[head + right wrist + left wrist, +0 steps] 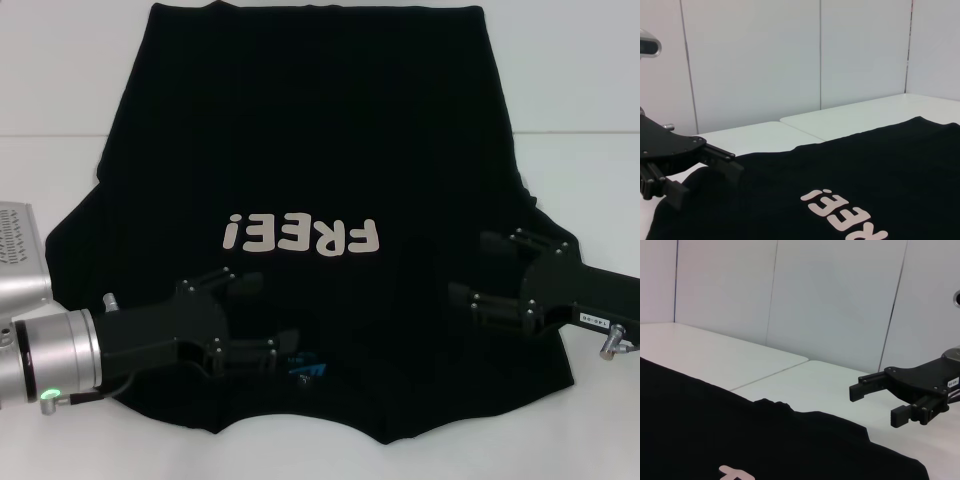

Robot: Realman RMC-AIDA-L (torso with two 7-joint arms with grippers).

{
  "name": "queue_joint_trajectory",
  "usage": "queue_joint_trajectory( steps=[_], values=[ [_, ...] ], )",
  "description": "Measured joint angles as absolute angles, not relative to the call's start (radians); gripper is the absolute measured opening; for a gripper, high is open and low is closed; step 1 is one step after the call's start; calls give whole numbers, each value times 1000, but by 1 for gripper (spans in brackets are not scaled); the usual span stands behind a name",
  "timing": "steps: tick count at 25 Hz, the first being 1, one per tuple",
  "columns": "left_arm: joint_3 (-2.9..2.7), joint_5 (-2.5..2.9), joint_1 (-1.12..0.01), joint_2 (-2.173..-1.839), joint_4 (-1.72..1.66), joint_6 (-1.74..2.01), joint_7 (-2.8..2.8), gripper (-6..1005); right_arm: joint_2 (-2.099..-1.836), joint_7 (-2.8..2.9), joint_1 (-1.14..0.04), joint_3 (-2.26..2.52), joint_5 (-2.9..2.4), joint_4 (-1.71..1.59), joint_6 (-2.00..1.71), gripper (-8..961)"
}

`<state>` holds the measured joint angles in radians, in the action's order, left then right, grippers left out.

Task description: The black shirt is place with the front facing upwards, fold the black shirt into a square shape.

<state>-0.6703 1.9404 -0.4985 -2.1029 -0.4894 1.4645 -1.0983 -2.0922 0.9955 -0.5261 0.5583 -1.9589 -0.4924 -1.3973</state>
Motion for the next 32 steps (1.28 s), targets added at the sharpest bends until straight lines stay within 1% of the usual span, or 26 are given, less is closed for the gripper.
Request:
queue_joint_trajectory(
  steps=[7,9,11,14,15,16,18,20,22,24,26,29,32],
  values=[
    [-666,1935,-499,-2103,-491,1467,-1133,941,-2092,996,-526,558,-1959,-492,-1398,885],
    [-653,1932,-505,-2095,-496,1468,-1239,940,-2092,996,-526,558,-1959,-491,-1398,884],
    [-631,1932,-520,-2074,-496,1468,-1404,940,-2092,996,-526,558,-1959,-491,-1397,884],
    [-613,1933,-551,-2015,-486,1472,-1702,939,-2092,996,-526,558,-1959,-489,-1396,884],
    [-612,1934,-557,-2001,-485,1472,-1757,938,-2092,996,-526,558,-1959,-489,-1396,884],
    [-610,1939,-566,-1975,-486,1472,-1858,938,-2092,997,-526,558,-1959,-488,-1397,884],
    [-607,1960,-579,-1935,-499,1455,-2034,937,-2092,1003,-525,558,-1959,-487,-1400,884],
    [-605,2009,-587,-1903,-523,1417,-2206,937,-2092,1008,-525,558,-1959,-485,-1401,884],
    [-595,2073,-595,-1877,-548,1389,-2336,936,-2092,1009,-525,558,-1959,-483,-1402,884],
    [-569,2146,-606,-1861,-571,1368,-2407,935,-2092,1009,-525,558,-1959,-481,-1402,884],
    [-543,2225,-616,-1853,-590,1337,-2443,935,-2092,1009,-528,558,-1959,-479,-1402,884],
    [-534,2303,-622,-1851,-595,1265,-2458,934,-2092,1009,-531,558,-1959,-478,-1403,884],
    [-537,2346,-619,-1857,-590,1192,-2458,933,-2092,1012,-532,558,-1959,-478,-1404,884]
  ],
)
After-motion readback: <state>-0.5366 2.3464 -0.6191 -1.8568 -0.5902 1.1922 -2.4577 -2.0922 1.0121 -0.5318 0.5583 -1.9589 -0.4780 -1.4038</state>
